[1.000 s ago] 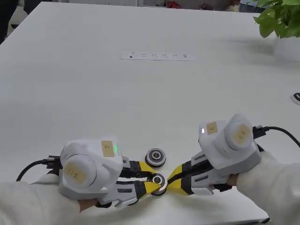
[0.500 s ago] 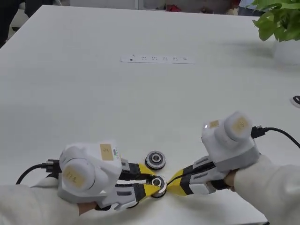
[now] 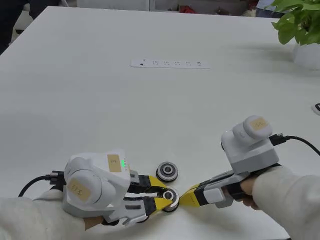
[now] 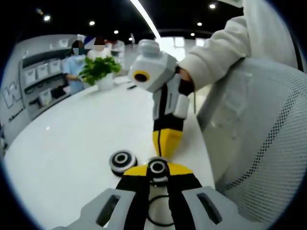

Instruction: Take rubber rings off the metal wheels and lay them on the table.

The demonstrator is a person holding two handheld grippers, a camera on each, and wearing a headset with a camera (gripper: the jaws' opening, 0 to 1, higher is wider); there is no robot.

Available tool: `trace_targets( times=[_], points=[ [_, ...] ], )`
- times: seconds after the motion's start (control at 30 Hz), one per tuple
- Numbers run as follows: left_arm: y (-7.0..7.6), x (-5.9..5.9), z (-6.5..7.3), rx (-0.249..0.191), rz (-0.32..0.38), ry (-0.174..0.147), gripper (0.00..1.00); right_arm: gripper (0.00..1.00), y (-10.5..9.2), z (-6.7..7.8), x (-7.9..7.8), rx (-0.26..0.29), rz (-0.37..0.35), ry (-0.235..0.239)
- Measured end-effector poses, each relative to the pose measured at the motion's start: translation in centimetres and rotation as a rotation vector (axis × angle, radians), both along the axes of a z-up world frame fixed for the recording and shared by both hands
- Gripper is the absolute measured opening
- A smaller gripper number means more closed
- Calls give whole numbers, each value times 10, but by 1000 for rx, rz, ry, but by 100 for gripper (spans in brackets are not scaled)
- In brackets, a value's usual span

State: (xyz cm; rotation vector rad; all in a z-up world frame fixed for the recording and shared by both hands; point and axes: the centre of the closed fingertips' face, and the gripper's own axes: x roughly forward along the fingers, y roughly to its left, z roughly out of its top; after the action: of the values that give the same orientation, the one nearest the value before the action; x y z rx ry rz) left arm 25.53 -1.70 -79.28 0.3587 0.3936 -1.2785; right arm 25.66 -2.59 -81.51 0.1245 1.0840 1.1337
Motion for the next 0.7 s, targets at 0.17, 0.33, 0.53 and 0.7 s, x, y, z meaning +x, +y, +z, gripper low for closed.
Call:
trace_targets(
  times=[0.17,0.33,0.53,0.7],
  points=[
    [0,0,0,0,0,-1,14,0,-1,1,0,12,-19,22],
    [0,0,0,-1,1,-2,14,0,-3,4,3,44,-56,63],
    [0,0,0,-1,1,-2,14,0,-3,10,6,91,-105,105],
    [0,0,0,0,0,-5,14,0,0,12,5,91,-94,93]
  ],
)
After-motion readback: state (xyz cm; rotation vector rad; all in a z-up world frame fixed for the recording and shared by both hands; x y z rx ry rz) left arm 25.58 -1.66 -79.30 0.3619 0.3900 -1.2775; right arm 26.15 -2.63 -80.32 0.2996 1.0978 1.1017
